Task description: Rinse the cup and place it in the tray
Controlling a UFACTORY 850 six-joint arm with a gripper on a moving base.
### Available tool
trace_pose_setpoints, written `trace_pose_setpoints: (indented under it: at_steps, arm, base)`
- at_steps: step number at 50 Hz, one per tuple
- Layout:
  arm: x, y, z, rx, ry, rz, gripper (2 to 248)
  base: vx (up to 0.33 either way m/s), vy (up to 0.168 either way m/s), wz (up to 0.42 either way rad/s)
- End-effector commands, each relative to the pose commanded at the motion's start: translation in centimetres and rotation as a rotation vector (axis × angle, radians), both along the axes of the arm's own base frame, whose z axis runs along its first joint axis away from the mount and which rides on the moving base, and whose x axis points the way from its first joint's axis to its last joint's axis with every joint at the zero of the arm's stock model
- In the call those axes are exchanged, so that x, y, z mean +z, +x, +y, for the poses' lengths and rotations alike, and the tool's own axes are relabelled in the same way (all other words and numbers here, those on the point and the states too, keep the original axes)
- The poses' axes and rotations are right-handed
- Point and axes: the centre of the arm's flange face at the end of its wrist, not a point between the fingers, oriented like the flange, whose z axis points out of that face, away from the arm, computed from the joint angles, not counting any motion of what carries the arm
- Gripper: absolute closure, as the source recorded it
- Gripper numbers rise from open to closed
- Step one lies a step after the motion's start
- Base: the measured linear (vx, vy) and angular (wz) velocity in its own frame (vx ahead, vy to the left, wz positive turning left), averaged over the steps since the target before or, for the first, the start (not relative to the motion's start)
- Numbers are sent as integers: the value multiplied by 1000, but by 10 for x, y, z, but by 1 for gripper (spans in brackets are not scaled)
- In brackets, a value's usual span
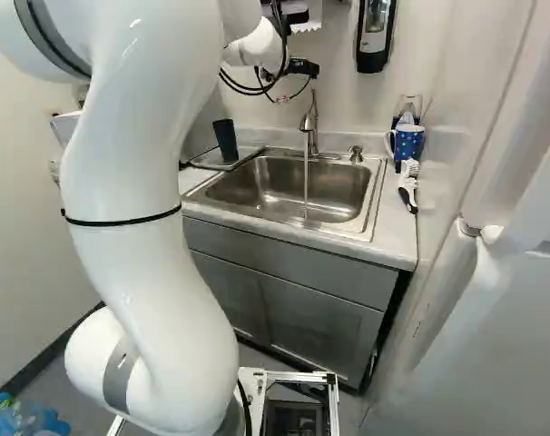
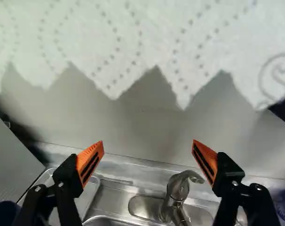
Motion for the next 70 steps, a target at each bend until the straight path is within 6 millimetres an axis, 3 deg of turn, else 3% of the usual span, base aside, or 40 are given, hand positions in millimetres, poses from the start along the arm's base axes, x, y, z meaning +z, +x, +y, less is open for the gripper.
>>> trace_pose_setpoints:
  at_steps: [70]
  arm:
    - [-4, -1, 0, 0, 8, 42, 3]
  base:
    - [0, 0, 0]
